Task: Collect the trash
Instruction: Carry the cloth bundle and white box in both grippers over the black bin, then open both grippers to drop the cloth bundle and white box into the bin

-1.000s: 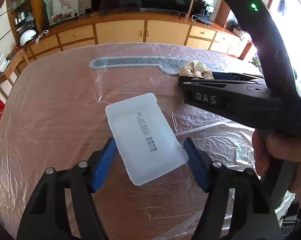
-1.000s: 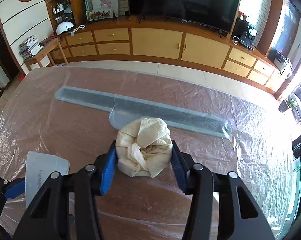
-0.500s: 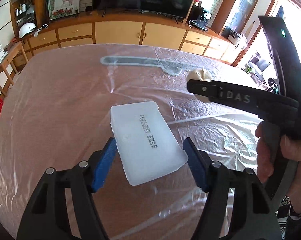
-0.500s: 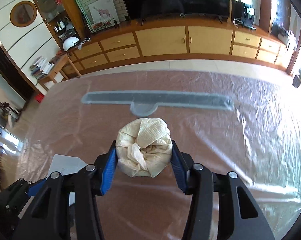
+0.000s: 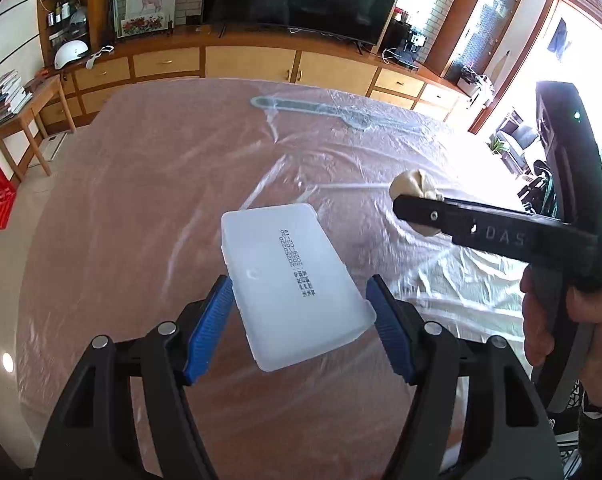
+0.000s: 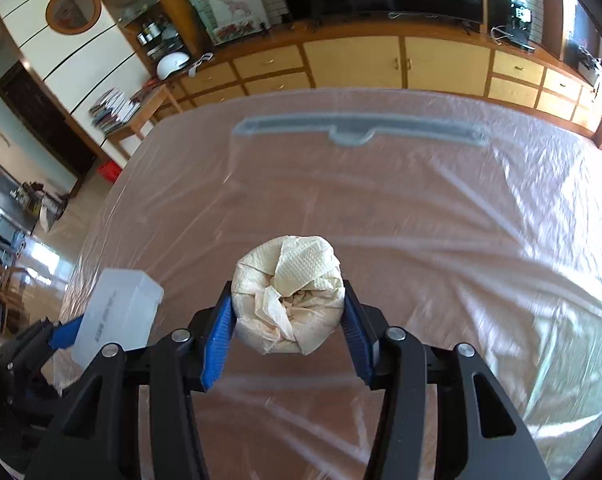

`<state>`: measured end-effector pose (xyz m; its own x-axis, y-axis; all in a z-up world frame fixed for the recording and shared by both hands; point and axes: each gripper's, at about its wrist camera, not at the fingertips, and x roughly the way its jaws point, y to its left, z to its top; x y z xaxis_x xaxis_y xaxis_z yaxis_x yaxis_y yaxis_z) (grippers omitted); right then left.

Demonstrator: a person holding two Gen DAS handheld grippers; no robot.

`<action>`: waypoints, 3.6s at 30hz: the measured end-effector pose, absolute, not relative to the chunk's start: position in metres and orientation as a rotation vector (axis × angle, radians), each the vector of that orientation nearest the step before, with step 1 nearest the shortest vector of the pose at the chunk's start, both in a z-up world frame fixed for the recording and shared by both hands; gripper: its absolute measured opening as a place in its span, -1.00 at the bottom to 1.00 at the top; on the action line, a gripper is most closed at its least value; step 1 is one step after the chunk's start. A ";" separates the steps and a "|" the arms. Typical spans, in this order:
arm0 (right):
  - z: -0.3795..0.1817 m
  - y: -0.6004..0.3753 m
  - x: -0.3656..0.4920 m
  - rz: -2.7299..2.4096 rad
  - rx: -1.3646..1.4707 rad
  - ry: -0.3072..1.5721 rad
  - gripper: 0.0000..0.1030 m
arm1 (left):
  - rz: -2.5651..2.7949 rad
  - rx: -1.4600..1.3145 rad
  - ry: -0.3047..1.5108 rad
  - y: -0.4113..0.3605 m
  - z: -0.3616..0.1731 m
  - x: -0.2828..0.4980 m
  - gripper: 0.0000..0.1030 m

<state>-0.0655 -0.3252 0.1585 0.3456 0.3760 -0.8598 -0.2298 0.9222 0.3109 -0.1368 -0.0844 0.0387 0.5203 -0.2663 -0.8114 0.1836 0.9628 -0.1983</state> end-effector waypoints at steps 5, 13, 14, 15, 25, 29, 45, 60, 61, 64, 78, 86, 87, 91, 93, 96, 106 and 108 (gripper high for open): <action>0.159 -0.311 -0.086 0.427 0.135 1.181 -0.05 | -0.272 -0.087 0.988 -0.073 0.040 -0.162 0.34; 0.161 -0.289 -0.118 0.459 0.129 1.210 -0.05 | -0.303 -0.062 0.987 -0.067 0.042 -0.191 0.34; 0.161 -0.287 -0.123 0.460 0.122 1.212 -0.05 | -0.309 -0.058 0.984 -0.066 0.042 -0.195 0.34; 0.162 -0.286 -0.127 0.460 0.120 1.215 -0.05 | -0.314 -0.054 0.983 -0.065 0.041 -0.200 0.34; 0.166 -0.281 -0.164 0.450 0.120 1.238 -0.05 | -0.358 -0.019 0.974 -0.056 0.043 -0.226 0.34; 0.165 -0.286 -0.183 0.447 0.130 1.251 -0.05 | -0.367 -0.015 0.975 -0.050 0.044 -0.236 0.34; 0.171 -0.293 -0.238 0.426 0.174 1.254 -0.05 | -0.420 -0.007 0.991 -0.038 0.041 -0.264 0.34; 0.179 -0.317 -0.304 0.366 0.174 1.260 -0.05 | -0.520 0.060 1.002 -0.041 0.037 -0.291 0.34; 0.180 -0.317 -0.307 0.367 0.175 1.262 -0.05 | -0.531 0.066 1.003 -0.042 0.037 -0.293 0.34; 0.180 -0.317 -0.317 0.370 0.170 1.270 -0.05 | -0.560 0.084 1.008 -0.046 0.037 -0.298 0.34; 0.163 -0.311 -0.346 0.384 0.085 1.338 -0.05 | -0.737 0.204 1.093 -0.072 0.018 -0.318 0.34; 0.140 -0.309 -0.344 0.363 0.050 1.374 -0.05 | -0.765 0.297 1.158 -0.093 -0.009 -0.317 0.34; 0.137 -0.308 -0.344 0.359 0.044 1.379 -0.05 | -0.763 0.305 1.163 -0.093 -0.011 -0.317 0.34; 0.127 -0.303 -0.344 0.350 0.021 1.388 -0.05 | -0.753 0.332 1.189 -0.101 -0.024 -0.316 0.34; 0.122 -0.303 -0.344 0.342 0.015 1.391 -0.05 | -0.742 0.347 1.195 -0.104 -0.030 -0.316 0.34; 0.116 -0.302 -0.344 0.332 0.020 1.393 -0.05 | -0.725 0.355 1.205 -0.107 -0.037 -0.315 0.34; 0.099 -0.308 -0.339 0.306 0.041 1.393 0.04 | -0.743 0.343 1.219 -0.119 -0.044 -0.309 0.36; 0.101 -0.312 -0.339 0.304 0.068 1.399 0.39 | -0.746 0.365 1.227 -0.124 -0.042 -0.310 0.45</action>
<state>-0.3390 -0.3119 0.1013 0.1391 0.2500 -0.9582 -0.1700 0.9593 0.2256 -0.3102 -0.1235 -0.0424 0.1445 -0.3156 -0.9378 0.6877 0.7135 -0.1342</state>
